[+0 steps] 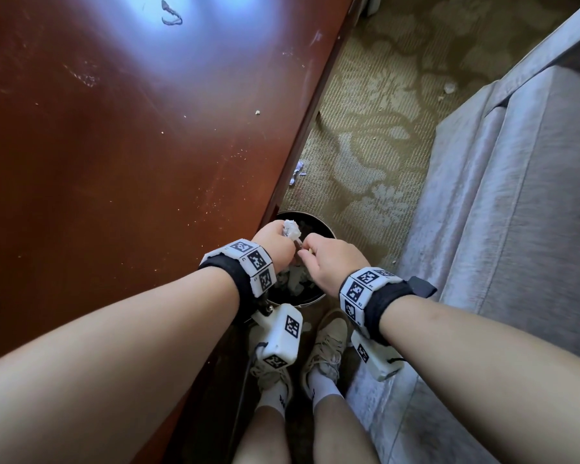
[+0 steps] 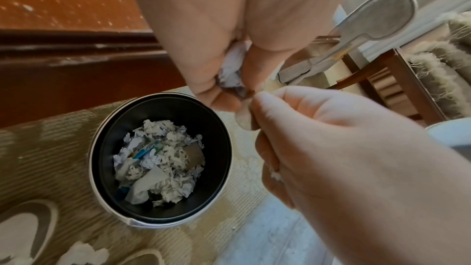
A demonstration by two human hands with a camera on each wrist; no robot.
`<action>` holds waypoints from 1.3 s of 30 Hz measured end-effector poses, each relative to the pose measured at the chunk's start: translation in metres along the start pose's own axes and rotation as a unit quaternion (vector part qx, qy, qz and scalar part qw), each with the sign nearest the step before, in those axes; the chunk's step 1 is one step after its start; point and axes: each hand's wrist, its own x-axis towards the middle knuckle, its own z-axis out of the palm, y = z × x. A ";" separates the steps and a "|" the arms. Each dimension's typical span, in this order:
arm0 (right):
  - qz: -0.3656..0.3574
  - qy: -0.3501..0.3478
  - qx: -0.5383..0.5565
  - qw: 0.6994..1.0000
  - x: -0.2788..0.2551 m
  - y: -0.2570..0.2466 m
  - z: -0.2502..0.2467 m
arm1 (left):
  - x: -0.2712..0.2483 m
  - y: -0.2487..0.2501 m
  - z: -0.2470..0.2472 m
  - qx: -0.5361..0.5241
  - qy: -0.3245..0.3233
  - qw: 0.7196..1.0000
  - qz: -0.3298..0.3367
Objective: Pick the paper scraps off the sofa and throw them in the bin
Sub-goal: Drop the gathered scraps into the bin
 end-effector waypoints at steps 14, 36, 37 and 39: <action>0.003 0.000 0.000 1.000 0.004 -0.001 0.004 | -0.006 0.001 0.001 0.143 -0.014 0.990 0.000; 0.046 -0.024 0.089 0.995 0.009 0.007 0.000 | -0.019 0.001 0.005 0.259 -0.066 0.946 0.183; 0.046 -0.024 0.094 0.994 0.010 0.004 0.000 | -0.018 0.002 0.005 0.278 -0.077 0.941 0.177; 0.043 -0.027 0.101 0.994 0.010 0.002 -0.001 | -0.015 0.002 0.003 0.322 -0.088 0.928 0.165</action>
